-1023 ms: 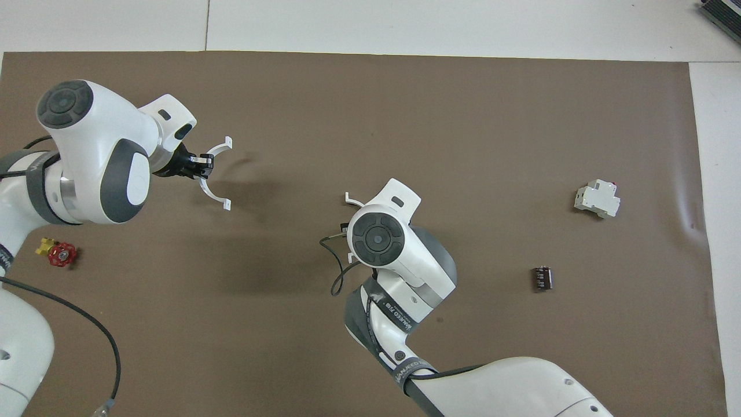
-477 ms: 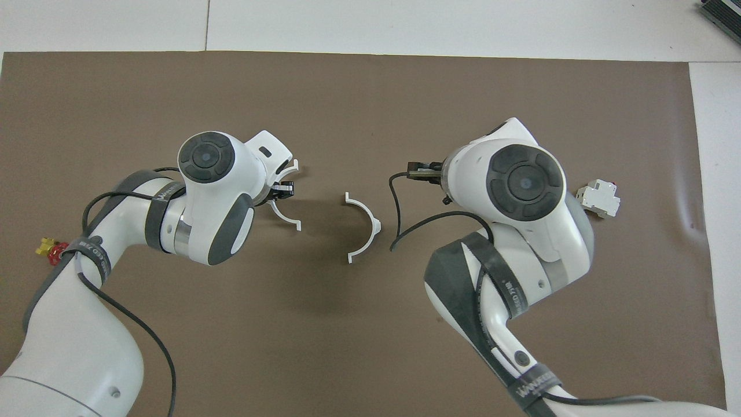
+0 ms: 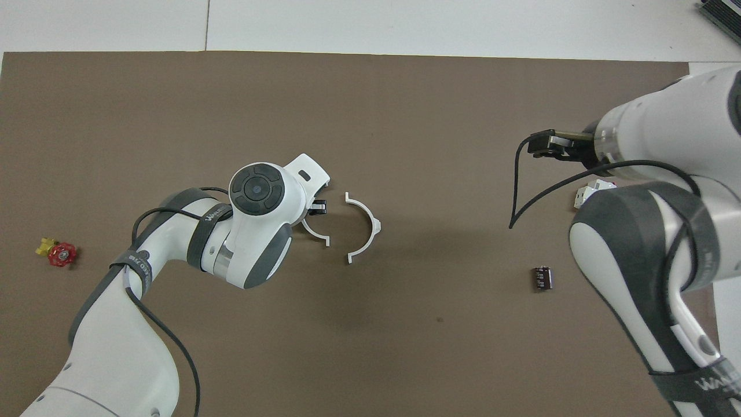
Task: Assemble drain pipe with both arms
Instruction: 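Press the half-rings together with the left gripper while the right gripper withdraws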
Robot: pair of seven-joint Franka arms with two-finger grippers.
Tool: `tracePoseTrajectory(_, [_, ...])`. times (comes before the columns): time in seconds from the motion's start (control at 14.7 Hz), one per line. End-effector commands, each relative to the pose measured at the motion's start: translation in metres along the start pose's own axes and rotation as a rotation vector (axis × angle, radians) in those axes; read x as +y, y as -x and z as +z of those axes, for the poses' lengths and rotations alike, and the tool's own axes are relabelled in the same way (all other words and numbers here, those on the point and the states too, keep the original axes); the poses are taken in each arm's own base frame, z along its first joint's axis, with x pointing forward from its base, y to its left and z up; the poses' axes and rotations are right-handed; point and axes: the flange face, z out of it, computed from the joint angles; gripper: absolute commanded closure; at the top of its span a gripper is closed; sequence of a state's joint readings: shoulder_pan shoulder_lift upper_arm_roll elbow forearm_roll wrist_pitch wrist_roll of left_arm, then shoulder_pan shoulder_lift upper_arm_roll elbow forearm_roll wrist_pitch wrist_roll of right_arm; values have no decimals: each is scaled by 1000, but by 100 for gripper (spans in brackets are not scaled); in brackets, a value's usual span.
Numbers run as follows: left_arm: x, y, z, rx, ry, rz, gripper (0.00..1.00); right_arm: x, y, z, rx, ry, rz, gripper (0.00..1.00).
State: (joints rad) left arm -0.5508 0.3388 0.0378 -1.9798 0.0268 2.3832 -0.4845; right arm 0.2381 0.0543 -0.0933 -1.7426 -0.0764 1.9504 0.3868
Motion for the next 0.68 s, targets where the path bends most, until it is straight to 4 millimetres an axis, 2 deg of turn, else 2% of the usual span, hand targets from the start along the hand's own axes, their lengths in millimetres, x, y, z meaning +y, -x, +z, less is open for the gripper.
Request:
tracePoseTrajectory(0.0, [1, 21, -5, 15, -13, -3, 100, 39, 2, -33, -58, -1, -38, 0])
tracePoseTrajectory(0.07, [4, 24, -5, 13, -14, 3, 100, 54, 3, -44, -86, 7, -55, 0])
tracePoseTrajectory(0.27, [7, 32, -3, -2, -21, 10, 100, 90, 9, -53, -140, 18, -43, 0])
tracePoseTrajectory(0.48, [10, 35, -3, -4, -21, -11, 100, 105, 13, -69, -154, 7, -60, 0])
tracePoseTrajectory(0.61, [12, 34, -3, 5, -14, -13, 100, 109, 12, -95, -178, 11, -56, 0])
